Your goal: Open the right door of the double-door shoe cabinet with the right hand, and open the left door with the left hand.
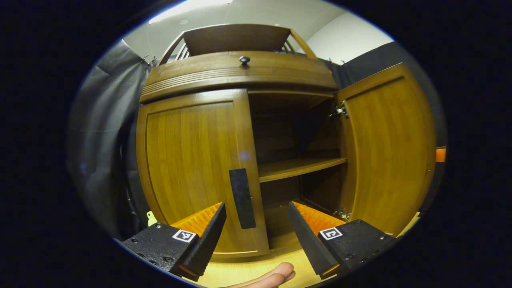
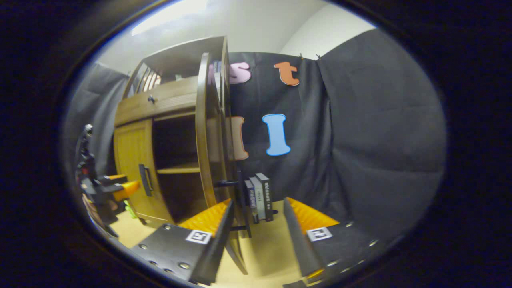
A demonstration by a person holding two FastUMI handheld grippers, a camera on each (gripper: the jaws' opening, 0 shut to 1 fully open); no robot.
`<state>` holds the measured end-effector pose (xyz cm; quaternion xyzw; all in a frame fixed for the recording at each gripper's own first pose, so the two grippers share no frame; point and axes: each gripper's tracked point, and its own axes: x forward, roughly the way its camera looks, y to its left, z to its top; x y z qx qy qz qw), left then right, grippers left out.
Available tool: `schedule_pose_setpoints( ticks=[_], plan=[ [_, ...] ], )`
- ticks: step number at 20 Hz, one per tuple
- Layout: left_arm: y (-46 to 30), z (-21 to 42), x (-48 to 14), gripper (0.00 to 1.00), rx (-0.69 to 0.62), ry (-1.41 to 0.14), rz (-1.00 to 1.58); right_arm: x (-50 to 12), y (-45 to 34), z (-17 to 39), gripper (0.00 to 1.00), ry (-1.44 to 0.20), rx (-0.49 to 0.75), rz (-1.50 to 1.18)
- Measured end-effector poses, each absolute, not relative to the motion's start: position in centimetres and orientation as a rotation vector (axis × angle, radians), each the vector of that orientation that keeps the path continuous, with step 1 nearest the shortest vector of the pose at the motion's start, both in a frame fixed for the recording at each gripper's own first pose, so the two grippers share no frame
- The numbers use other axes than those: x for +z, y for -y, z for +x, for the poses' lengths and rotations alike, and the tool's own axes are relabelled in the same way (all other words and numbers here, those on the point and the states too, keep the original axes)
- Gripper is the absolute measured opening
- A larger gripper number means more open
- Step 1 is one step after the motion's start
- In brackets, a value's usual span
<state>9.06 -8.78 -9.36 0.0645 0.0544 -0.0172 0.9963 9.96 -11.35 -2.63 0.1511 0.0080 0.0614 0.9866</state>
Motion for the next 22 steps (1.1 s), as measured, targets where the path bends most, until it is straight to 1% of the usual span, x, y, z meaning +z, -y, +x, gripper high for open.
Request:
schedule_pose_setpoints(
  ticks=[1,2,3,4,5,6,7,8,9,10,12,13,15,16,17,18,19,20,22],
  plan=[
    [8.6,9.9,-9.4,0.99,-0.018,-0.110,0.124,-2.9,11.8,9.2,0.92,-0.004,0.112,0.319],
    [8.1,10.7,-9.4,0.99,0.005,-0.108,0.115,-3.0,12.0,7.9,0.97,0.006,0.100,0.314],
    [7.7,11.5,-9.4,0.99,0.022,-0.108,0.109,-3.1,12.1,6.6,0.97,0.016,0.082,0.299],
    [7.4,12.3,-9.4,0.96,0.034,-0.101,0.105,-3.1,11.9,5.3,0.98,0.027,0.075,0.283],
    [7.2,13.2,-9.2,0.99,0.039,-0.097,0.102,-3.2,11.1,3.9,0.98,0.037,0.077,0.272],
    [7.2,13.9,-9.2,0.96,0.036,-0.087,0.089,-3.4,10.1,2.7,0.98,0.046,0.080,0.269],
    [7.3,14.5,-9.2,0.97,0.028,-0.087,0.073,-3.5,9.0,1.5,0.98,0.061,0.086,0.268],
    [7.4,15.1,-9.3,0.95,0.021,-0.084,0.055,-3.5,7.7,0.4,0.98,0.071,0.099,0.270],
    [7.4,15.6,-9.1,0.96,0.021,-0.067,0.041,-3.5,6.5,-0.4,1.00,0.078,0.112,0.267],
    [7.1,16.3,-8.8,0.91,0.039,-0.051,0.046,-3.5,5.5,-1.1,1.00,0.086,0.114,0.272],
    [8.0,16.6,-9.5,0.79,-0.003,-0.084,0.079,-3.4,3.6,-2.0,0.98,0.105,0.113,0.343],
    [7.7,16.7,-9.6,0.72,0.019,-0.085,0.093,-2.9,2.4,-2.6,1.00,0.125,0.125,0.362],
    [6.5,17.1,-9.8,0.53,0.056,-0.116,0.118,-2.7,0.1,-3.7,0.98,0.134,0.159,0.360],
    [6.3,16.9,-9.2,0.44,0.048,-0.106,0.090,-2.7,-0.8,-4.2,0.94,0.131,0.176,0.340],
    [6.4,17.1,-9.3,0.34,0.045,-0.116,0.072,-2.7,-1.3,-4.6,0.98,0.132,0.184,0.322],
    [6.5,16.9,-9.8,0.36,0.041,-0.134,0.082,-2.6,-1.7,-5.0,0.94,0.137,0.190,0.311],
    [6.4,16.7,-9.9,0.32,0.037,-0.141,0.095,-2.4,-2.3,-5.2,0.94,0.140,0.208,0.303],
    [6.4,16.7,-9.8,0.33,0.032,-0.141,0.096,-2.5,-2.6,-5.4,0.98,0.136,0.218,0.299],
    [6.6,16.2,-9.8,0.34,0.008,-0.131,0.088,-3.1,-2.0,-6.0,0.98,0.140,0.201,0.280]
  ],
)
